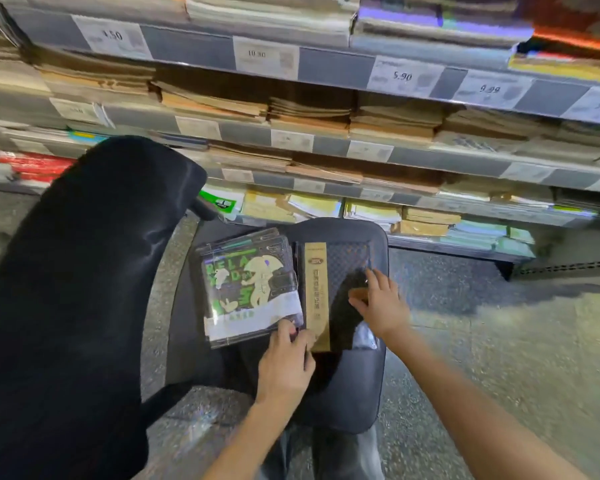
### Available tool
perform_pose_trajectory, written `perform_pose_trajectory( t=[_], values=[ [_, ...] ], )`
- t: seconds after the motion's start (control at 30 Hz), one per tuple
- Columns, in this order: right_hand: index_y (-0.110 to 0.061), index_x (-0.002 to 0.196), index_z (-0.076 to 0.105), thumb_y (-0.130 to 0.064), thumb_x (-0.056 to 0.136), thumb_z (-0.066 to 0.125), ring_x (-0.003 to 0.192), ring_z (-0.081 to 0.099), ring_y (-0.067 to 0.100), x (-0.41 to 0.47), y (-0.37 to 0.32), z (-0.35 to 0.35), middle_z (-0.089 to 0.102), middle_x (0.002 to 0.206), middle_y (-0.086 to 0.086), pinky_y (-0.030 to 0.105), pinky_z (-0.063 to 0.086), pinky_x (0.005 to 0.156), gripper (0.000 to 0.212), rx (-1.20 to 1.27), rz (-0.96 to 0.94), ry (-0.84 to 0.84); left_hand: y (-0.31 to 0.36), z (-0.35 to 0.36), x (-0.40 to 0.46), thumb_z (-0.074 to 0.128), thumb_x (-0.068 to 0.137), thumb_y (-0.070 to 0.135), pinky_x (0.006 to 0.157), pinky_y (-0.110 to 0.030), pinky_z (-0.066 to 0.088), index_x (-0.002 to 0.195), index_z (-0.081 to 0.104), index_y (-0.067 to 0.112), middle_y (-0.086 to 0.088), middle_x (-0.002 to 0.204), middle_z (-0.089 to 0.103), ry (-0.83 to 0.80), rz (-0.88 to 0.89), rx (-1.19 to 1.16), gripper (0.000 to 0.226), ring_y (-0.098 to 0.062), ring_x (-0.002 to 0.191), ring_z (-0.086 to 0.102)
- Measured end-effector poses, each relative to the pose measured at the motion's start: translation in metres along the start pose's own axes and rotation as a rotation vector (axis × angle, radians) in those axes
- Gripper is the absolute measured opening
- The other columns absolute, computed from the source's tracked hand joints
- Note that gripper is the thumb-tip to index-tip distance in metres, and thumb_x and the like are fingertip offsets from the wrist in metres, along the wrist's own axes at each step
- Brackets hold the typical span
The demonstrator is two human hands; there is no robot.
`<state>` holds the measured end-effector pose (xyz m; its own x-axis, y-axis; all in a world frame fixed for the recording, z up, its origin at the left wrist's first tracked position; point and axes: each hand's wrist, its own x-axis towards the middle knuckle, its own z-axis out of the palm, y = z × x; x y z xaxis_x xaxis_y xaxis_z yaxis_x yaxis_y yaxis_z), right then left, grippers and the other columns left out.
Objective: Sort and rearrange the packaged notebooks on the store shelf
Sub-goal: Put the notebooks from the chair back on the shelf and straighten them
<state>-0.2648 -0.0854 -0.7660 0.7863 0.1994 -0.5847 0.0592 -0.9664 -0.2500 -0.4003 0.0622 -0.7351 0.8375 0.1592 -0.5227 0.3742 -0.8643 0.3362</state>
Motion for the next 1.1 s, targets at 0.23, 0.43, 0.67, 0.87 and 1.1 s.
perform_pose_trajectory(
  t=[0.23, 0.43, 0.67, 0.87, 1.1],
  values=[
    [-0.003, 0.143, 0.02, -0.027, 0.078, 0.073, 0.13, 0.03, 0.034, 0.019, 0.015, 0.028, 0.031, 0.142, 0.017, 0.044, 0.034, 0.102, 0.088, 0.229, 0.123, 0.025, -0.007, 0.048, -0.001, 0.073, 0.056, 0.02, 0.052, -0.03, 0.051, 0.099, 0.068, 0.02, 0.0, 0.081, 0.061, 0.015, 0.132, 0.128, 0.043, -0.02, 0.067, 0.061],
    [-0.005, 0.136, 0.032, -0.019, 0.075, 0.076, 0.125, 0.033, 0.034, 0.024, 0.018, 0.039, 0.031, 0.135, 0.017, 0.043, 0.034, 0.104, 0.076, 0.37, 0.178, 0.037, -0.013, 0.055, 0.017, 0.042, 0.095, 0.028, 0.101, -0.037, 0.036, 0.146, 0.019, 0.019, -0.004, 0.139, 0.037, -0.153, -0.292, -0.244, 0.057, -0.026, 0.129, 0.035],
    [-0.003, 0.125, 0.038, -0.005, 0.075, 0.073, 0.118, 0.04, 0.03, 0.024, 0.015, 0.038, 0.042, 0.125, 0.015, 0.036, 0.035, 0.101, 0.061, 0.551, 0.185, 0.093, 0.01, 0.061, 0.039, 0.062, 0.081, 0.016, 0.099, -0.03, 0.037, 0.131, 0.046, 0.011, -0.014, 0.119, 0.049, -0.168, -0.393, -0.666, 0.053, -0.028, 0.115, 0.047],
    [-0.005, 0.131, 0.033, 0.0, 0.081, 0.066, 0.105, 0.047, 0.015, 0.019, 0.023, 0.019, 0.05, 0.11, 0.0, 0.021, 0.035, 0.087, 0.06, 0.691, 0.148, 0.055, 0.029, 0.06, 0.033, 0.061, 0.081, 0.006, 0.093, -0.017, 0.034, 0.127, 0.048, 0.008, -0.007, 0.111, 0.036, -0.196, -0.412, -0.765, 0.047, -0.024, 0.107, 0.05],
    [-0.006, 0.129, 0.033, 0.003, 0.08, 0.065, 0.108, 0.045, 0.013, 0.004, 0.027, -0.023, 0.046, 0.12, 0.004, 0.023, 0.038, 0.091, 0.059, 0.763, 0.124, 0.146, 0.056, 0.035, 0.029, 0.061, 0.085, 0.013, 0.094, -0.018, 0.035, 0.12, 0.05, 0.015, -0.004, 0.111, 0.037, -0.156, -0.336, -0.862, 0.037, -0.016, 0.098, 0.052]
  ],
)
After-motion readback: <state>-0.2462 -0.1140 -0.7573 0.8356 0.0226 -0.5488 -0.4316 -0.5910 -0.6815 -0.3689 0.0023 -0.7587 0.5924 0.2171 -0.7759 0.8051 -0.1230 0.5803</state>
